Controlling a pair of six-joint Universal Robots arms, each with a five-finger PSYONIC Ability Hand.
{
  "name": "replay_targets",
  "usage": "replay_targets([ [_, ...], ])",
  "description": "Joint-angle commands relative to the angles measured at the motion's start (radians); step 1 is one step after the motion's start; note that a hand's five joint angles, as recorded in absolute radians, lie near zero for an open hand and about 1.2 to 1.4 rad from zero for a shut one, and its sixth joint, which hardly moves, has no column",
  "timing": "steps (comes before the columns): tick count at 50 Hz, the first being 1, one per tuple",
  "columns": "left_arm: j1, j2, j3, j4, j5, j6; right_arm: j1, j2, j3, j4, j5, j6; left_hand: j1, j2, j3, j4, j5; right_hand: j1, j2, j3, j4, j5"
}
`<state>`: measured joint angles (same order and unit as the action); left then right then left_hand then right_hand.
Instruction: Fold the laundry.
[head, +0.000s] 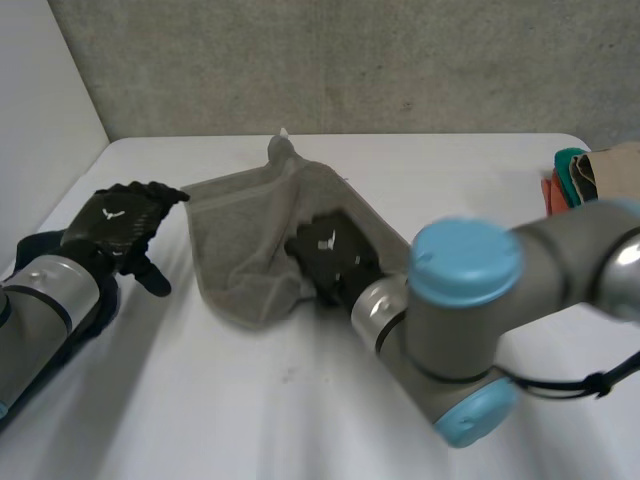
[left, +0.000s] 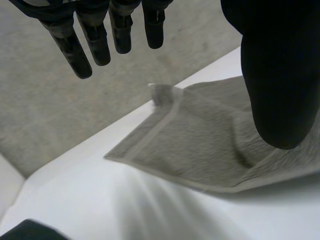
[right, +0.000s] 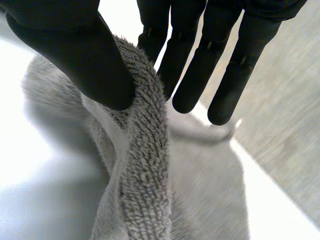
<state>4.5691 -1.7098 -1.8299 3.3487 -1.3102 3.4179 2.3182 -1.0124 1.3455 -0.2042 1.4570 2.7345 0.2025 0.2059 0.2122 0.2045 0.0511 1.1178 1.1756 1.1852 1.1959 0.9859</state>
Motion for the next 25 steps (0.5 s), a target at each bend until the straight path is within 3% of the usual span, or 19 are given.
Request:
replay_targets([
  [1,0.036,-0.094,0.041,0.06,-0.057,-0.012,-0.036,-0.257,-0.034,0.117,-0.115,0.011,-0.028,-0.031,-0.038,-0.03,-0.051,0.278,0.221,0.211,0.2,0.236],
  [7,0.016,-0.209,0.102,0.06,-0.078,-0.034,-0.048,-0.366,-0.088,0.241,-0.165,0.022,-0.028,-0.031,-0.038,-0.03,-0.051,0.278,0.221,0.211,0.2,0.236],
  [17,-0.061,-0.344,0.207,0.064,-0.152,-0.141,-0.051,-0.494,-0.112,0.272,-0.233,0.08,-0.028,-0.031,-0.038,-0.03,-0.051,0.278,0.221,0.211,0.2,0.236],
  [25,-0.085,-0.393,0.261,0.101,-0.296,-0.164,-0.053,-0.566,-0.101,0.278,-0.245,0.097,-0.028,-0.031,-0.038,-0.03,-0.051,0.278,0.221,0.211,0.2,0.236],
])
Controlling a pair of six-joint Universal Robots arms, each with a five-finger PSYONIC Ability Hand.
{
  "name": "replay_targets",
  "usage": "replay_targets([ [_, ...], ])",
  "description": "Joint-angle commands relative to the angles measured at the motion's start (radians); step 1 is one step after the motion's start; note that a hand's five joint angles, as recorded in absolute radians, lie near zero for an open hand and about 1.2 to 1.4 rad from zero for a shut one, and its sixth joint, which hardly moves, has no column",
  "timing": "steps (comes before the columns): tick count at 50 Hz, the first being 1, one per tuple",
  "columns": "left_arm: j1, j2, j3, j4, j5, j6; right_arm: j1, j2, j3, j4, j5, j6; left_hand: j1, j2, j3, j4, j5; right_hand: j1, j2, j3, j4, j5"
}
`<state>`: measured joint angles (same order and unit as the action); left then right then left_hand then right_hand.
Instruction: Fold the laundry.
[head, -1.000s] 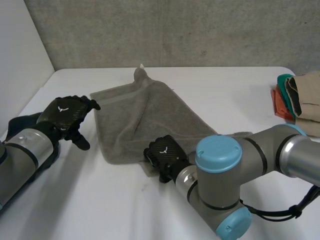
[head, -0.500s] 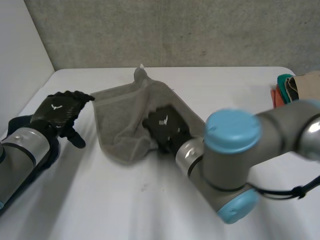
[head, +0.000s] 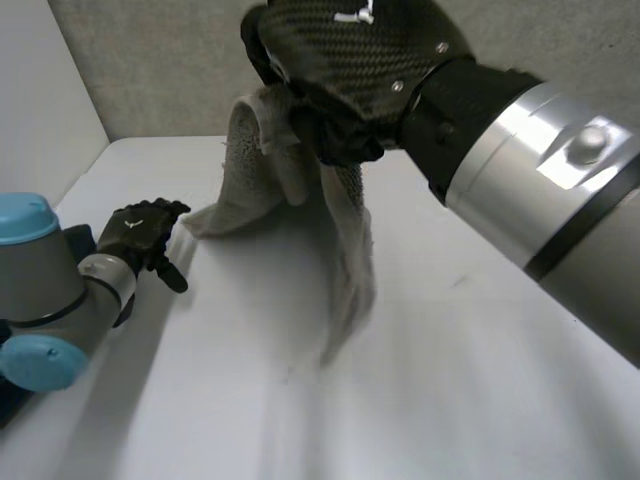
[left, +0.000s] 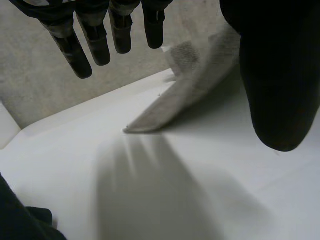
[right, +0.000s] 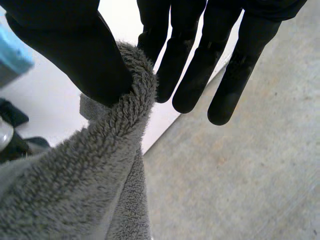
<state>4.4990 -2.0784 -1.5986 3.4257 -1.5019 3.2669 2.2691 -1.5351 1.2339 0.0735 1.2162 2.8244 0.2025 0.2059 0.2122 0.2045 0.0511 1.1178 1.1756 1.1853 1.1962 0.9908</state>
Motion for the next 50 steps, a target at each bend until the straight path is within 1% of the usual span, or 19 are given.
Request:
replay_targets([
  [1,-0.012,-0.023,0.029,0.027,-0.132,-0.016,-0.008,-0.049,0.015,0.003,-0.001,0.006,-0.028,-0.031,-0.038,-0.03,-0.051,0.278,0.221,0.211,0.2,0.231],
  [4,-0.007,-0.012,0.019,0.021,-0.155,-0.033,-0.016,-0.053,0.019,0.006,0.0,0.004,-0.028,-0.031,-0.038,-0.03,-0.051,0.278,0.221,0.211,0.2,0.231],
  [7,-0.009,0.004,-0.015,0.001,-0.13,-0.064,-0.026,-0.05,0.022,0.011,0.002,0.003,-0.028,-0.031,-0.038,-0.03,-0.051,0.278,0.221,0.211,0.2,0.231],
  [11,-0.011,0.046,-0.09,-0.033,-0.058,-0.092,-0.031,-0.045,0.027,0.014,0.005,0.004,-0.028,-0.031,-0.038,-0.03,-0.051,0.278,0.221,0.211,0.2,0.231],
  [12,-0.011,0.063,-0.118,-0.031,-0.022,-0.095,-0.031,-0.045,0.029,0.015,0.005,0.003,-0.028,-0.031,-0.038,-0.03,-0.051,0.278,0.221,0.211,0.2,0.231],
  [16,-0.011,0.089,-0.159,-0.013,0.055,-0.092,-0.025,-0.051,0.029,0.017,0.0,0.007,-0.028,-0.031,-0.038,-0.03,-0.051,0.278,0.221,0.211,0.2,0.231],
  [19,-0.017,0.077,-0.155,0.016,0.087,-0.092,-0.017,-0.06,0.022,0.019,0.005,0.012,-0.028,-0.031,-0.038,-0.03,-0.051,0.278,0.221,0.211,0.2,0.231],
  [28,-0.052,-0.035,-0.049,0.007,0.063,-0.085,-0.037,-0.125,-0.004,0.031,0.0,0.047,-0.028,-0.031,-0.038,-0.03,-0.051,0.278,0.221,0.211,0.2,0.231],
  [31,-0.064,-0.084,0.011,0.0,0.034,-0.079,-0.056,-0.154,-0.008,0.038,-0.003,0.082,0.28,0.276,0.27,0.278,0.257,0.278,0.221,0.211,0.2,0.231],
  [32,-0.066,-0.103,0.041,-0.003,0.014,-0.075,-0.062,-0.163,-0.008,0.038,-0.003,0.092,0.543,0.539,0.533,0.541,0.52,0.278,0.221,0.211,0.2,0.231],
  [35,-0.061,-0.115,0.08,-0.013,-0.033,-0.07,-0.111,-0.195,-0.008,0.035,-0.003,0.119,1.157,1.153,1.147,1.155,1.134,0.278,0.221,0.211,0.2,0.231],
  [36,-0.054,-0.102,0.094,-0.017,-0.076,-0.064,-0.132,-0.203,-0.007,0.035,-0.004,0.122,1.193,1.19,1.184,1.191,1.17,0.278,0.221,0.211,0.2,0.231],
  [39,-0.035,-0.053,0.094,-0.029,-0.136,-0.059,-0.238,-0.208,0.005,0.038,-0.026,0.116,1.194,1.19,1.184,1.192,1.171,0.278,0.221,0.211,0.2,0.231],
  [40,-0.023,0.001,0.08,-0.042,-0.161,-0.058,-0.302,-0.2,0.016,0.038,-0.046,0.112,1.194,1.19,1.184,1.192,1.171,0.278,0.221,0.211,0.2,0.231],
  [42,-0.015,0.072,0.054,-0.051,-0.155,-0.056,-0.365,-0.182,0.025,0.04,-0.07,0.099,1.194,1.19,1.184,1.192,1.171,0.278,0.221,0.211,0.2,0.231],
  [46,0.017,0.295,-0.024,-0.049,-0.06,-0.046,-0.517,-0.103,0.03,0.072,-0.132,0.043,1.194,1.19,1.184,1.192,1.171,0.278,0.221,0.211,0.2,0.231],
  [47,0.025,0.338,-0.036,-0.048,-0.035,-0.041,-0.542,-0.083,0.029,0.087,-0.139,0.027,1.194,1.19,1.184,1.192,1.171,0.278,0.221,0.211,0.2,0.231],
  [48,0.04,0.415,-0.05,-0.054,0.018,-0.033,-0.56,-0.041,0.019,0.118,-0.144,-0.009,1.194,1.19,1.184,1.192,1.171,0.278,0.221,0.211,0.2,0.231],
  [50,0.055,0.48,-0.058,-0.06,0.067,-0.021,-0.562,0.007,0.001,0.15,-0.135,-0.061,1.194,1.19,1.184,1.192,1.171,0.278,0.221,0.211,0.2,0.231],
])
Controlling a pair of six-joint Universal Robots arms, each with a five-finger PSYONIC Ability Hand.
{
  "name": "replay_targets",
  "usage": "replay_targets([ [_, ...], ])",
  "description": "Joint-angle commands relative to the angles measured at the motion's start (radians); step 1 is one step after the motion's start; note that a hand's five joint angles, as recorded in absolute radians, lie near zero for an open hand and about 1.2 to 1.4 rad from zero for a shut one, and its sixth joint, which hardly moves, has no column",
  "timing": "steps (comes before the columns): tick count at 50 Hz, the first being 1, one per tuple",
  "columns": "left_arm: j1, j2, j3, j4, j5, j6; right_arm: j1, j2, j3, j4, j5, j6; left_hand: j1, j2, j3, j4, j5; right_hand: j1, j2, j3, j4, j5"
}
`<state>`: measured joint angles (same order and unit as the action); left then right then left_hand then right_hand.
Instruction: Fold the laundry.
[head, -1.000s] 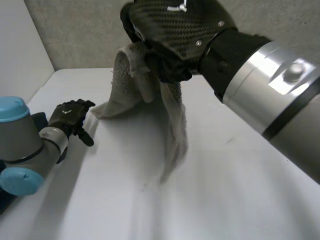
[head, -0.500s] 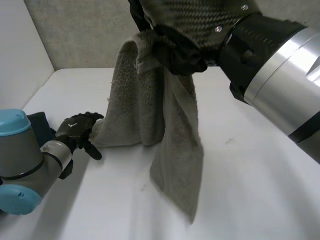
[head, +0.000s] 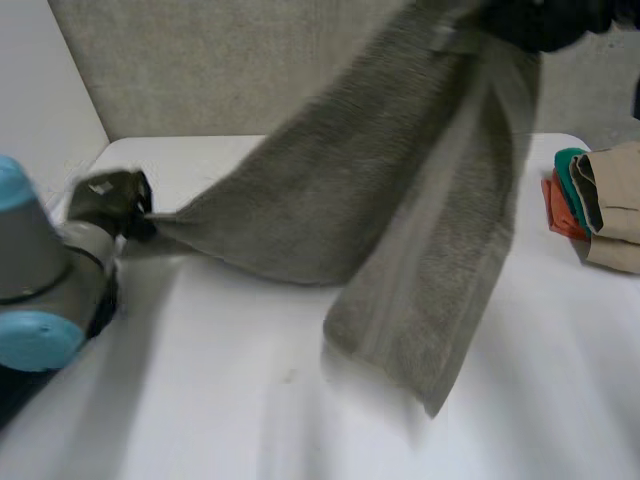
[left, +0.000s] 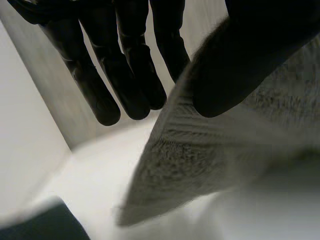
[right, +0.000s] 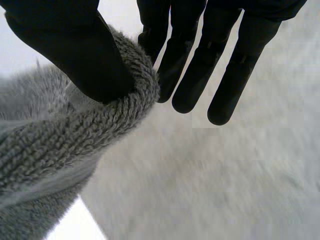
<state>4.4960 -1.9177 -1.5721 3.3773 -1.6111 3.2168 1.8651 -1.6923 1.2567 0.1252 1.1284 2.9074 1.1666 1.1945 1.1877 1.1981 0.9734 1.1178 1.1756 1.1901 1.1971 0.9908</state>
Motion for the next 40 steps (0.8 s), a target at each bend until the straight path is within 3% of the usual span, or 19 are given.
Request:
replay_targets([
  [1,0.063,0.341,-0.085,-0.016,0.193,0.035,-0.159,0.189,-0.028,0.111,-0.039,-0.17,0.23,0.202,0.209,0.198,0.248,0.278,0.221,0.206,0.199,0.231],
  [6,0.085,0.3,-0.03,-0.105,0.238,0.125,-0.162,0.36,-0.068,0.198,0.017,-0.335,0.23,0.202,0.209,0.198,0.248,0.278,0.221,0.206,0.199,0.231],
  [9,0.072,0.214,0.027,-0.139,0.235,0.175,-0.12,0.443,-0.095,0.176,0.045,-0.343,0.23,0.202,0.209,0.198,0.248,0.278,0.221,0.206,0.199,0.231],
  [12,0.052,0.079,0.142,-0.139,0.214,0.231,-0.078,0.551,-0.158,0.082,0.128,-0.323,0.23,0.202,0.209,0.198,0.248,0.278,0.221,0.206,0.199,0.231],
  [17,0.016,-0.073,0.4,-0.069,0.142,0.259,-0.046,0.658,-0.287,-0.203,0.273,-0.263,0.23,0.202,0.209,0.198,0.248,0.278,0.221,0.206,0.199,0.231],
  [18,0.011,-0.095,0.481,-0.023,0.122,0.253,-0.043,0.67,-0.318,-0.323,0.313,-0.235,0.23,0.202,0.209,0.198,0.248,0.278,0.221,0.206,0.199,0.231],
  [22,0.002,-0.11,0.625,0.161,0.068,0.209,-0.041,0.661,-0.336,-0.648,0.35,-0.162,0.23,0.202,0.209,0.198,0.248,0.278,0.221,0.206,0.199,0.231],
  [25,-0.003,-0.092,0.656,0.291,0.017,0.163,-0.04,0.634,-0.312,-0.807,0.335,-0.114,0.23,0.202,0.209,0.198,0.248,0.278,0.221,0.206,0.199,0.231],
  [28,-0.006,-0.078,0.649,0.332,0.01,0.144,-0.046,0.615,-0.286,-0.84,0.317,-0.086,0.23,0.202,0.209,0.198,0.248,0.278,0.221,0.206,0.199,0.231],
  [36,0.015,-0.024,0.459,0.203,0.028,0.133,-0.089,0.605,-0.194,-0.754,0.148,-0.06,0.23,0.202,0.209,0.198,0.248,0.278,0.221,0.206,0.199,0.231],
  [40,0.02,0.029,0.216,0.155,0.036,0.14,-0.145,0.611,-0.102,-0.626,-0.016,-0.102,0.23,0.202,0.209,0.198,0.248,0.278,0.221,0.206,0.199,0.231],
])
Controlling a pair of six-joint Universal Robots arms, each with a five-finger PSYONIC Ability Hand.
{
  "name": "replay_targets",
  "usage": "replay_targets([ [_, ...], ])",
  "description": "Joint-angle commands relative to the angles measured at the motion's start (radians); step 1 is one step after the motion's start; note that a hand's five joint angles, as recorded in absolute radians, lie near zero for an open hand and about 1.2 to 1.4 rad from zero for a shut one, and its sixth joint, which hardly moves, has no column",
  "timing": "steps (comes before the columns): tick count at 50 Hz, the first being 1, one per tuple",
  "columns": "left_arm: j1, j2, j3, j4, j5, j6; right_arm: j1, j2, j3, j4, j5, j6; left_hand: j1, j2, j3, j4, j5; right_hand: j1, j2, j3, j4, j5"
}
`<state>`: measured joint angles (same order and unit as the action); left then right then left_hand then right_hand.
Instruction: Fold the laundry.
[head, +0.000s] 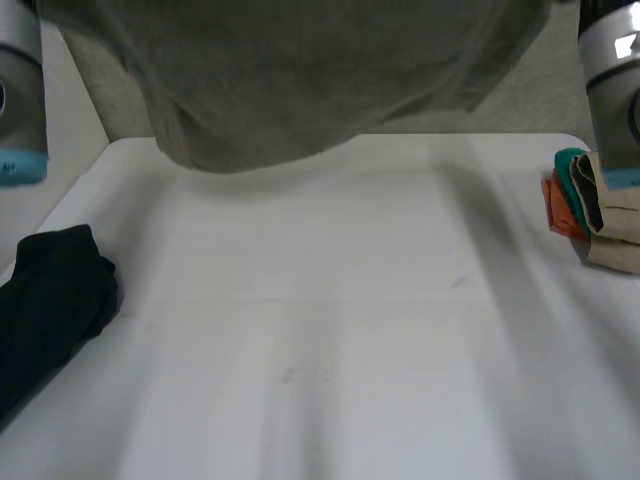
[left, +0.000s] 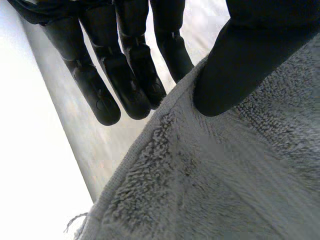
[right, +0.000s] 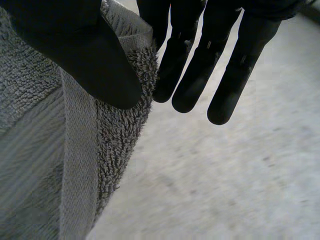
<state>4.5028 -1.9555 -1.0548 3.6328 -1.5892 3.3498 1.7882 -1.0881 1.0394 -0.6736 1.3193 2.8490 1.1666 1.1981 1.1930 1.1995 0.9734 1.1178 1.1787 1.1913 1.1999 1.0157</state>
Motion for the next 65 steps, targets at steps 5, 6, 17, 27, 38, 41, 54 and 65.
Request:
replay_targets([
  [5,0.001,0.104,-0.546,-0.071,0.05,0.013,-0.116,0.023,0.246,0.258,-0.365,-0.232,0.23,0.198,0.203,0.197,0.248,0.278,0.218,0.205,0.196,0.206],
  [6,-0.01,0.109,-0.618,-0.053,0.069,0.019,-0.127,0.033,0.292,0.282,-0.414,-0.323,0.23,0.198,0.203,0.197,0.248,0.278,0.218,0.205,0.196,0.206],
  [17,-0.07,0.109,-0.867,0.089,0.117,0.102,-0.171,0.142,0.392,0.581,-0.433,-0.714,0.23,0.198,0.203,0.197,0.248,0.068,0.007,-0.006,-0.015,-0.005],
  [27,-0.042,0.116,-0.866,0.086,0.106,0.091,-0.19,0.126,0.387,0.654,-0.327,-0.447,0.23,0.198,0.203,0.197,0.248,-0.541,-0.602,-0.614,-0.623,-0.613],
  [38,-0.039,0.125,-0.86,0.084,0.106,0.088,-0.191,0.109,0.396,0.747,-0.236,-0.206,0.23,0.198,0.203,0.197,0.248,-0.697,-0.758,-0.77,-0.779,-0.769],
  [41,-0.031,0.127,-0.858,0.084,0.104,0.088,-0.185,0.122,0.398,0.755,-0.236,-0.159,0.23,0.198,0.203,0.197,0.248,-0.694,-0.755,-0.767,-0.776,-0.766],
  [54,-0.019,0.121,-0.852,0.026,0.095,0.065,-0.095,0.2,0.36,0.588,-0.134,-0.063,0.23,0.198,0.203,0.197,0.248,-0.16,-0.221,-0.234,-0.242,-0.233],
  [65,-0.028,0.164,-0.861,-0.366,0.1,0.235,-0.116,0.027,0.467,0.733,-0.062,-0.414,0.23,0.198,0.203,0.197,0.248,0.278,0.218,0.205,0.196,0.206],
])
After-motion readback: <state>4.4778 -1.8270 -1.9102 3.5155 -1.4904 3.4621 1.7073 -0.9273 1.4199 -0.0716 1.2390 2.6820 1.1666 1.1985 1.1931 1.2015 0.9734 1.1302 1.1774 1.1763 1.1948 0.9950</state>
